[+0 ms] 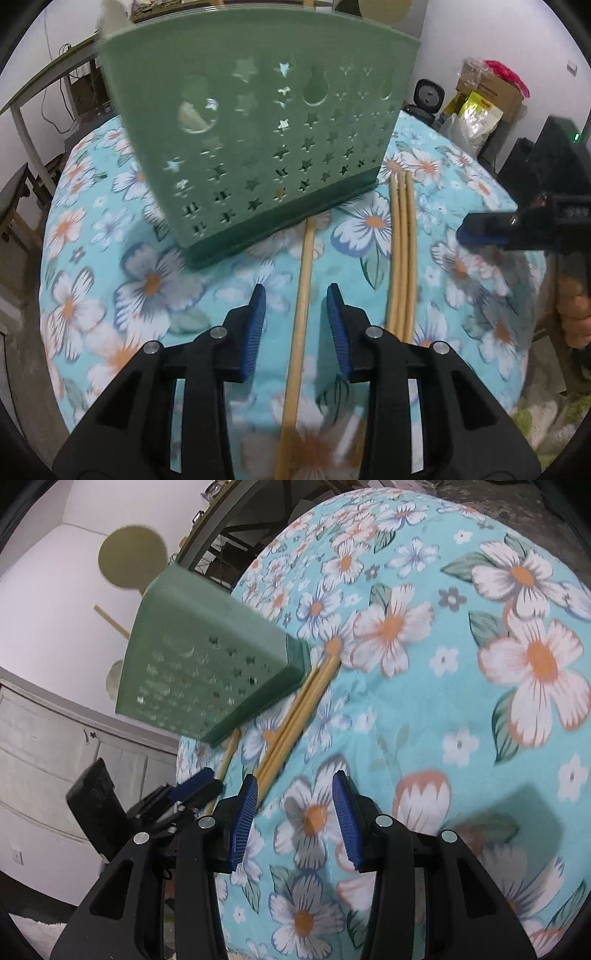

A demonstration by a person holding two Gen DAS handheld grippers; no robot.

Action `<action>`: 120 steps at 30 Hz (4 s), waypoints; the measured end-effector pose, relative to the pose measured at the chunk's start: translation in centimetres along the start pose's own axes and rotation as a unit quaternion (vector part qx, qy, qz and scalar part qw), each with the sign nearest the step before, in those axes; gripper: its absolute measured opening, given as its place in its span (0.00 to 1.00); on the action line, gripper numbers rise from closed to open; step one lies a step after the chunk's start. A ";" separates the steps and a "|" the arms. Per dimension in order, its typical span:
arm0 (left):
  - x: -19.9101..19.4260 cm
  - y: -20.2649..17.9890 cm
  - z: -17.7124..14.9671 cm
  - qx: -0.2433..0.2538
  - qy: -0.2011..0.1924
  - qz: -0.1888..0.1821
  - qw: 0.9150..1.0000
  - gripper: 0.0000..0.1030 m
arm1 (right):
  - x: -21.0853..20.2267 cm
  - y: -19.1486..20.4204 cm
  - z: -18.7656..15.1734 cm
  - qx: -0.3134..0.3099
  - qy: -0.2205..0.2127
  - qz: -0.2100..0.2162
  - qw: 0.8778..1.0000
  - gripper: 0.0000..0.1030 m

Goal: Organize utensils

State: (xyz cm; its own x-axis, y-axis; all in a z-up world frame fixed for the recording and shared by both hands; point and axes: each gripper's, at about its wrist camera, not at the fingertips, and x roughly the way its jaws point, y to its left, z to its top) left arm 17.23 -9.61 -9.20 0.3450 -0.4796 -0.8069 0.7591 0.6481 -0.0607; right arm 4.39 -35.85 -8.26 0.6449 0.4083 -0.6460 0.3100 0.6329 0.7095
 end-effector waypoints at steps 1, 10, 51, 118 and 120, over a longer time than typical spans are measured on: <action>0.4 0.0 0.2 0.000 0.002 0.003 1.000 0.26 | 0.0 -0.1 0.3 0.002 -0.003 0.000 1.000 0.41; 1.8 0.5 0.7 -0.028 0.002 -0.002 1.000 0.13 | 1.9 -2.7 4.4 0.076 -0.022 0.016 0.997 0.32; 1.3 1.7 -0.1 -0.040 0.000 -0.003 0.999 0.11 | -3.5 -7.0 2.5 0.157 -0.052 -0.002 0.986 0.33; -14.3 0.4 8.5 -0.115 -0.165 -0.052 0.978 0.05 | -10.8 4.8 1.2 -0.105 -0.176 -0.043 0.978 0.08; -16.0 0.7 8.7 -0.112 -0.184 -0.053 0.975 0.05 | -11.3 5.4 1.1 -0.117 -0.182 -0.044 0.975 0.07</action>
State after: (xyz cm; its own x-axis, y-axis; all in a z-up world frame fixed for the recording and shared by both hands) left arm 17.03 -6.64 8.81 0.4766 -0.7045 -0.5259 0.6763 0.6760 -0.2926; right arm -0.49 -37.74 3.20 0.8412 0.1116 -0.5290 0.2358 0.8048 0.5447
